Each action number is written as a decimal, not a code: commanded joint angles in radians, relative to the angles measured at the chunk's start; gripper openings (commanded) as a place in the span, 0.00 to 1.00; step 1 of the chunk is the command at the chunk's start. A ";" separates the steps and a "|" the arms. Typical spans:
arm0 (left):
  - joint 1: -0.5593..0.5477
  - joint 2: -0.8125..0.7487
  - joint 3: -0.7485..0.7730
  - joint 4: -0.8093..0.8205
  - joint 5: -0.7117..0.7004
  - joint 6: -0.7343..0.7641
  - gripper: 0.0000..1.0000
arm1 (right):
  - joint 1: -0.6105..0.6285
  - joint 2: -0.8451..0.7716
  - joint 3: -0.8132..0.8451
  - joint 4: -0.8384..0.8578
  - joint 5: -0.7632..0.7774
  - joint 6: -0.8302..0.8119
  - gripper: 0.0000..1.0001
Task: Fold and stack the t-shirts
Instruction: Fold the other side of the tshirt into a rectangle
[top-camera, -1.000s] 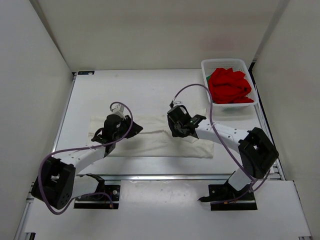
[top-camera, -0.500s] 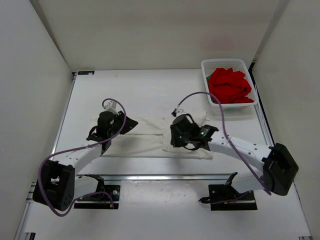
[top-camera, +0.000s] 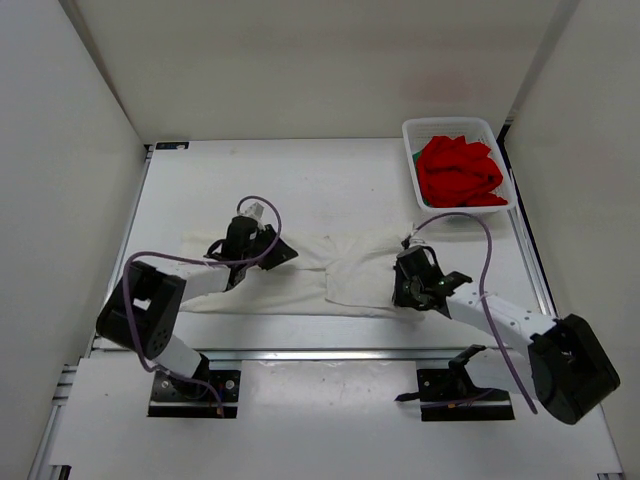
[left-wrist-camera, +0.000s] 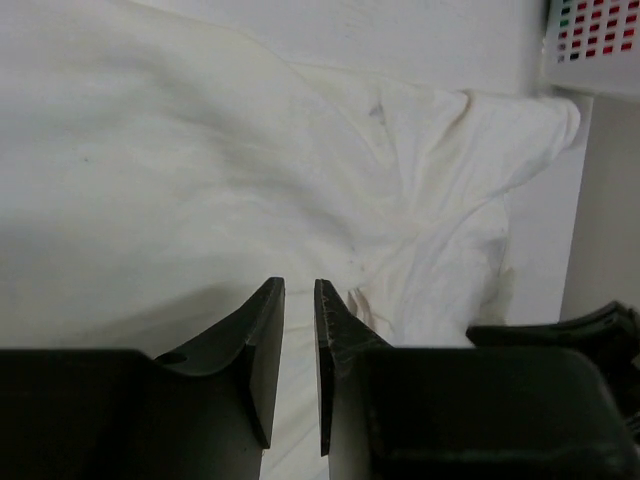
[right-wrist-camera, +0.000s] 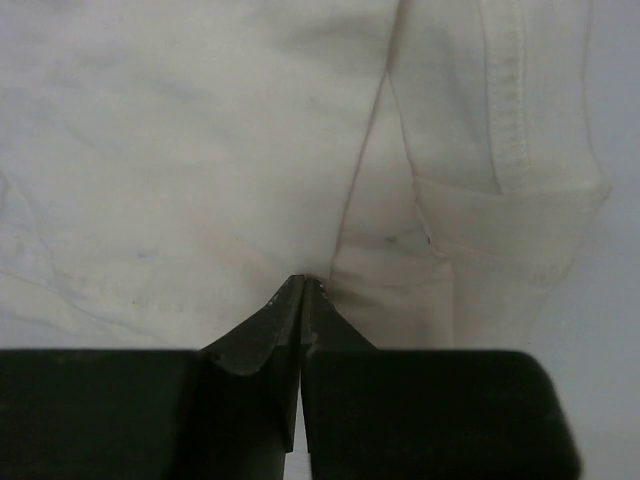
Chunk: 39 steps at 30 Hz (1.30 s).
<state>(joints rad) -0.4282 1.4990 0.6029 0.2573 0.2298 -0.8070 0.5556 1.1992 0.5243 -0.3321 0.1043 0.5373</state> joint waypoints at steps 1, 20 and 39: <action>0.066 0.047 0.008 0.089 0.058 -0.073 0.29 | 0.007 -0.126 -0.075 -0.010 0.012 0.053 0.00; 0.137 -0.048 0.017 -0.006 0.026 -0.075 0.35 | -0.218 0.275 0.269 0.403 -0.222 -0.125 0.05; 0.452 -0.063 -0.118 0.119 0.129 -0.206 0.37 | -0.223 0.376 0.404 0.231 -0.002 -0.168 0.18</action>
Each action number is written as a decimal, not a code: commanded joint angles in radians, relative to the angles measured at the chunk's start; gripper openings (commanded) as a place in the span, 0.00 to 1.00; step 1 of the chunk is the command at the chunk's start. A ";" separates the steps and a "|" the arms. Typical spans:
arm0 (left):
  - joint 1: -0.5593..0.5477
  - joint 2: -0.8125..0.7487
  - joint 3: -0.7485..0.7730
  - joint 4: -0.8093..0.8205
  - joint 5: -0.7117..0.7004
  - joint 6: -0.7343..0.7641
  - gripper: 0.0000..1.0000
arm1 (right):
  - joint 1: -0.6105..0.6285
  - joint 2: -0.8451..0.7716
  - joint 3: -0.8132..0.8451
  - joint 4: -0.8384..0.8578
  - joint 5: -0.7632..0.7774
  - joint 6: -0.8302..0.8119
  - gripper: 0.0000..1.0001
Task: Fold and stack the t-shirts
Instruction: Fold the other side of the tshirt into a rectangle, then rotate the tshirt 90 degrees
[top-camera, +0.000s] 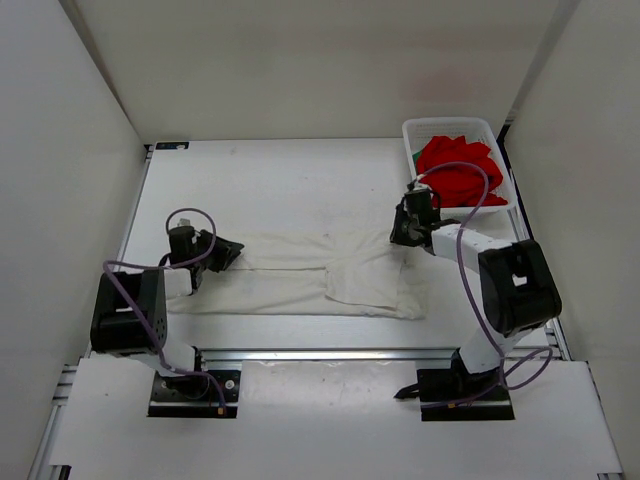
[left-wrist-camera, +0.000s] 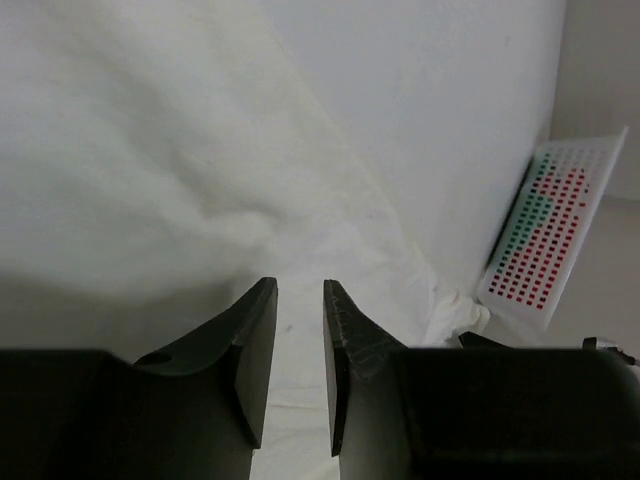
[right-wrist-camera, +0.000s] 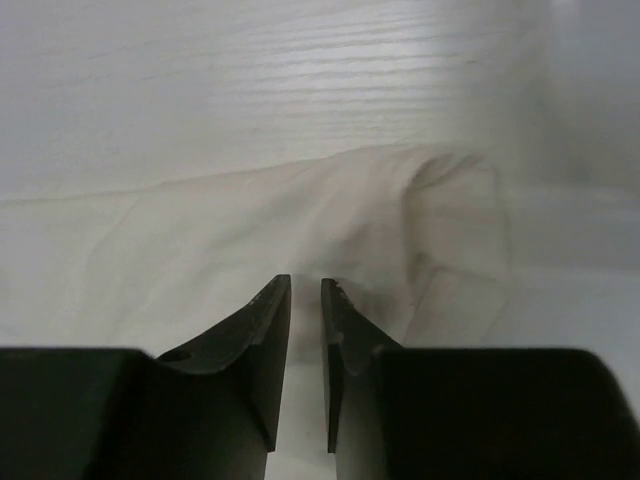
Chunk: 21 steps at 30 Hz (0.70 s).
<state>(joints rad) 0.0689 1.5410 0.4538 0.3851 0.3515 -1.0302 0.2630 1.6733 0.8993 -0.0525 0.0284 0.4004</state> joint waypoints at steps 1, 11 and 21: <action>-0.055 -0.142 0.060 -0.056 -0.005 0.056 0.38 | 0.097 -0.137 0.021 -0.044 0.074 -0.020 0.20; -0.365 -0.226 0.206 -0.310 0.059 0.294 0.42 | 0.295 0.034 -0.031 -0.041 -0.094 0.095 0.06; -0.408 -0.352 0.264 -0.492 -0.013 0.429 0.35 | 0.185 0.798 1.064 -0.422 -0.231 -0.073 0.00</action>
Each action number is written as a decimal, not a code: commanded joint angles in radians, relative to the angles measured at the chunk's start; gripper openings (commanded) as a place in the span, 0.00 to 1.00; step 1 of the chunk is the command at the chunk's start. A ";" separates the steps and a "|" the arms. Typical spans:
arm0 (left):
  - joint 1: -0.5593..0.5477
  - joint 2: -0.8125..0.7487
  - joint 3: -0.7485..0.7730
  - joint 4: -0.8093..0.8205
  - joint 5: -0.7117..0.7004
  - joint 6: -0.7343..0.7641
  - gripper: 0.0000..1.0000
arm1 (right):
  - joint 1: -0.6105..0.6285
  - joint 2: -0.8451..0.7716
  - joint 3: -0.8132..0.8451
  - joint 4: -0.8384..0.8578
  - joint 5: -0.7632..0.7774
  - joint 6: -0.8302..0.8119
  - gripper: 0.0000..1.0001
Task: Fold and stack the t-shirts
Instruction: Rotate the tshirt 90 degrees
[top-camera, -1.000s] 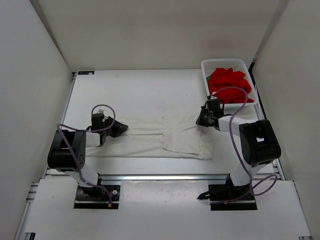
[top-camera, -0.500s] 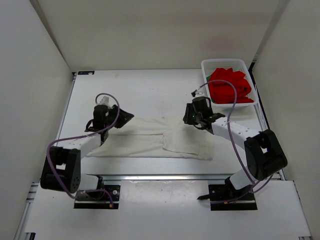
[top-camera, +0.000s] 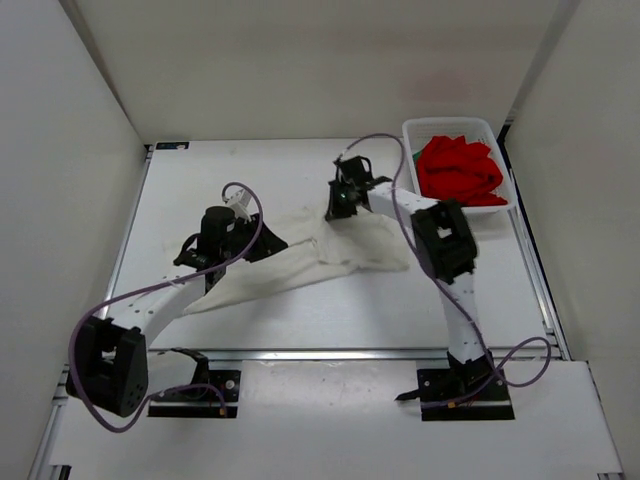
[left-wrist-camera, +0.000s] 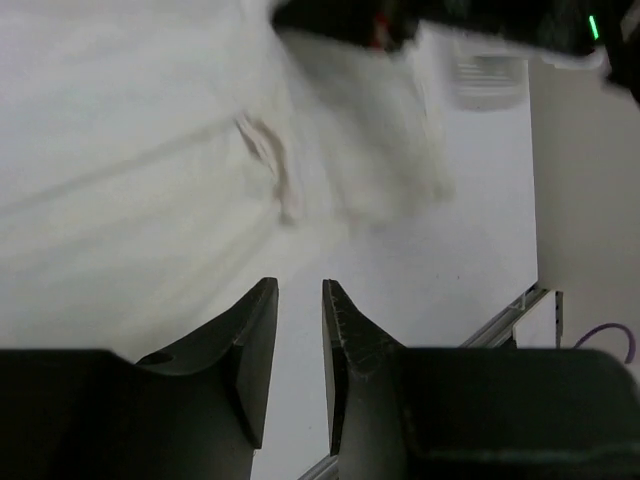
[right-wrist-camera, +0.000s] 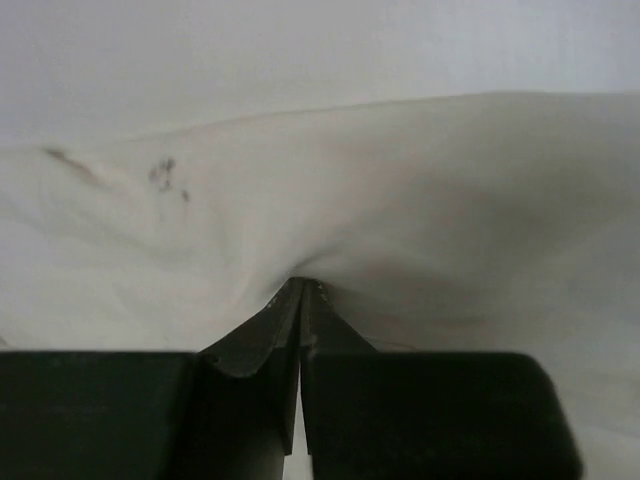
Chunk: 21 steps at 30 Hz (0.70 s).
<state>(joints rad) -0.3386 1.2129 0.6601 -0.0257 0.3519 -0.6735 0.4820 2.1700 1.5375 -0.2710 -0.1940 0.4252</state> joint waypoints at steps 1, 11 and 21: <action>0.007 -0.016 0.062 -0.106 -0.013 0.084 0.36 | -0.034 0.515 0.847 -0.359 -0.015 -0.114 0.02; 0.070 -0.033 0.090 -0.223 -0.016 0.121 0.38 | -0.049 0.257 1.187 -0.190 -0.160 -0.148 0.51; 0.089 -0.032 0.127 -0.339 0.062 0.225 0.34 | 0.003 0.092 1.193 -0.798 -0.015 -0.266 0.00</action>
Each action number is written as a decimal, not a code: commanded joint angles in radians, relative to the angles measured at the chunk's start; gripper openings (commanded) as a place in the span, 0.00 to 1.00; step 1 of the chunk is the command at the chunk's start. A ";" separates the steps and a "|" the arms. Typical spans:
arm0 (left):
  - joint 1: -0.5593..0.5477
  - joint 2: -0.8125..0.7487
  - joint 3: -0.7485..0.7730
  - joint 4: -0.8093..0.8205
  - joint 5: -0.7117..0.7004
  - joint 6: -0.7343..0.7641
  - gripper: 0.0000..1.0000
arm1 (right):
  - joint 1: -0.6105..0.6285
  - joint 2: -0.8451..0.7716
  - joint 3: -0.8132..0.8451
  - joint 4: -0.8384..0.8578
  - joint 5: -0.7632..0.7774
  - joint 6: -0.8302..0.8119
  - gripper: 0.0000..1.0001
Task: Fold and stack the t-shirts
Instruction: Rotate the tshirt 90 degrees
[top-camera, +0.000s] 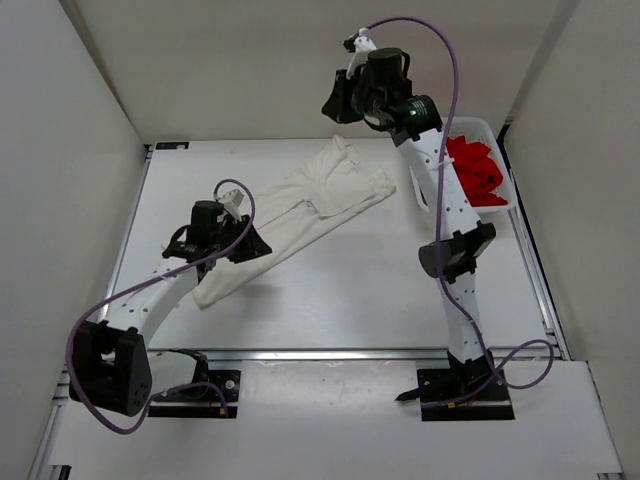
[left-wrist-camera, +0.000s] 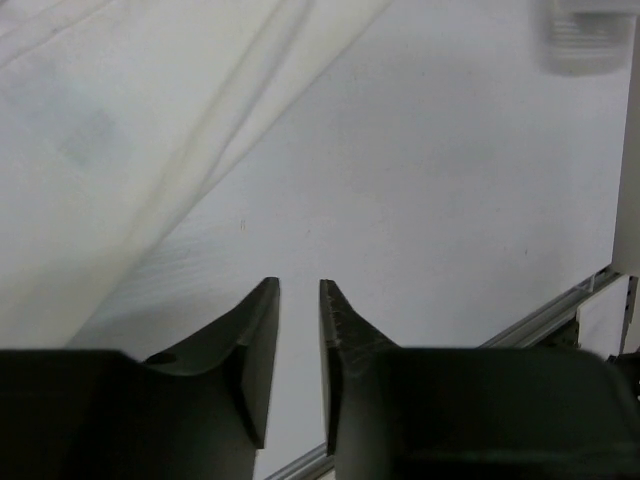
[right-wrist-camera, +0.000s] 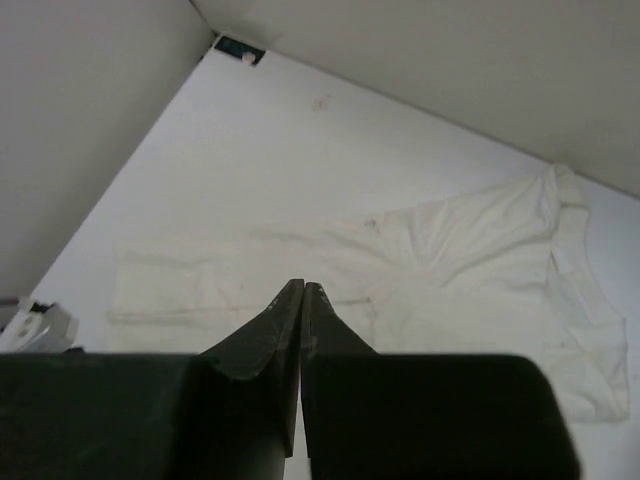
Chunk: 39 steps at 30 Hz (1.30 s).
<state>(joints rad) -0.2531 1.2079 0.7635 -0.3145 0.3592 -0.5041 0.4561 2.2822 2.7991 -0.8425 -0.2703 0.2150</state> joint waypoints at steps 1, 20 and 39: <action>0.011 -0.036 0.028 -0.060 0.058 0.058 0.30 | 0.035 -0.094 -0.157 -0.218 0.084 -0.062 0.00; 0.028 -0.074 0.059 -0.020 0.089 0.039 0.17 | 0.461 -0.387 -1.676 1.082 0.183 0.452 0.44; 0.061 -0.061 0.059 0.009 0.058 0.021 0.20 | 0.417 -0.221 -1.588 0.988 0.108 0.468 0.00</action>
<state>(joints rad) -0.1883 1.1542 0.8158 -0.3134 0.4286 -0.4870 0.8993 2.1963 1.3926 0.1825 -0.1673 0.7063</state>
